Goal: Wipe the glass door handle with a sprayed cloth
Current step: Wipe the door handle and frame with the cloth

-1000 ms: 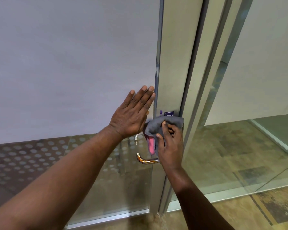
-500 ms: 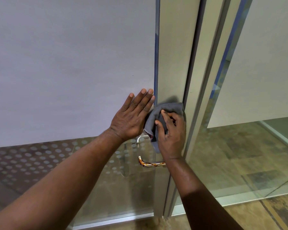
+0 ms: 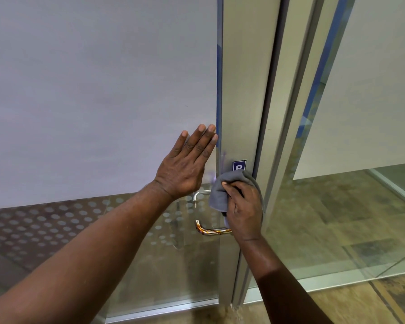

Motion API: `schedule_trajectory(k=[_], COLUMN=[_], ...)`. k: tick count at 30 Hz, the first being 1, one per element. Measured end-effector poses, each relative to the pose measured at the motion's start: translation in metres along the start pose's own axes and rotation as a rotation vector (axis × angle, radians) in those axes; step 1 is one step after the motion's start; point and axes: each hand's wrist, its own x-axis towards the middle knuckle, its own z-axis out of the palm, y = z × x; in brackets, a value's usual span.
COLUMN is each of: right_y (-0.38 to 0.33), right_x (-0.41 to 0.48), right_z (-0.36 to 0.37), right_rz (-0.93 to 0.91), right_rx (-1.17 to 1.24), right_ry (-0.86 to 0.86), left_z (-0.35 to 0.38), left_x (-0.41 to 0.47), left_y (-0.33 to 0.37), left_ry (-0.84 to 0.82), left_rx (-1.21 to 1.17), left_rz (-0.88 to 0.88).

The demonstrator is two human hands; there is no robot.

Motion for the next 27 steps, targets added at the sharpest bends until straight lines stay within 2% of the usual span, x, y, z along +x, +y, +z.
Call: schedule_trajectory(k=[3, 9, 14, 19, 22, 27], right_y=[0.003, 0.0, -0.022, -0.036, -0.035, -0.034], right_x=[-0.01, -0.007, 0.022, 0.052, 0.063, 0.064], right_z=[-0.001, -0.006, -0.014, -0.018, -0.015, -0.014], right_rz=[0.038, 0.057, 0.008, -0.033, -0.093, -0.171], right_rx=[-0.014, 0.013, 0.042, 0.101, 0.107, -0.021], right_ry=[-0.079, -0.102, 0.113, 0.247, 0.28, 0.242], left_z=[-0.001, -0.001, 0.0, -0.001, 0.0, -0.001], left_x=[0.0, 0.001, 0.001, 0.001, 0.001, 0.0], left_y=[0.0, 0.0, -0.001, -0.001, -0.001, -0.001], left_ry=[-0.01, -0.006, -0.006, 0.0, 0.021, 0.023], left_rx=[-0.004, -0.004, 0.011, 0.012, -0.005, -0.011], left_rz=[-0.004, 0.004, 0.008, 0.016, 0.018, 0.015])
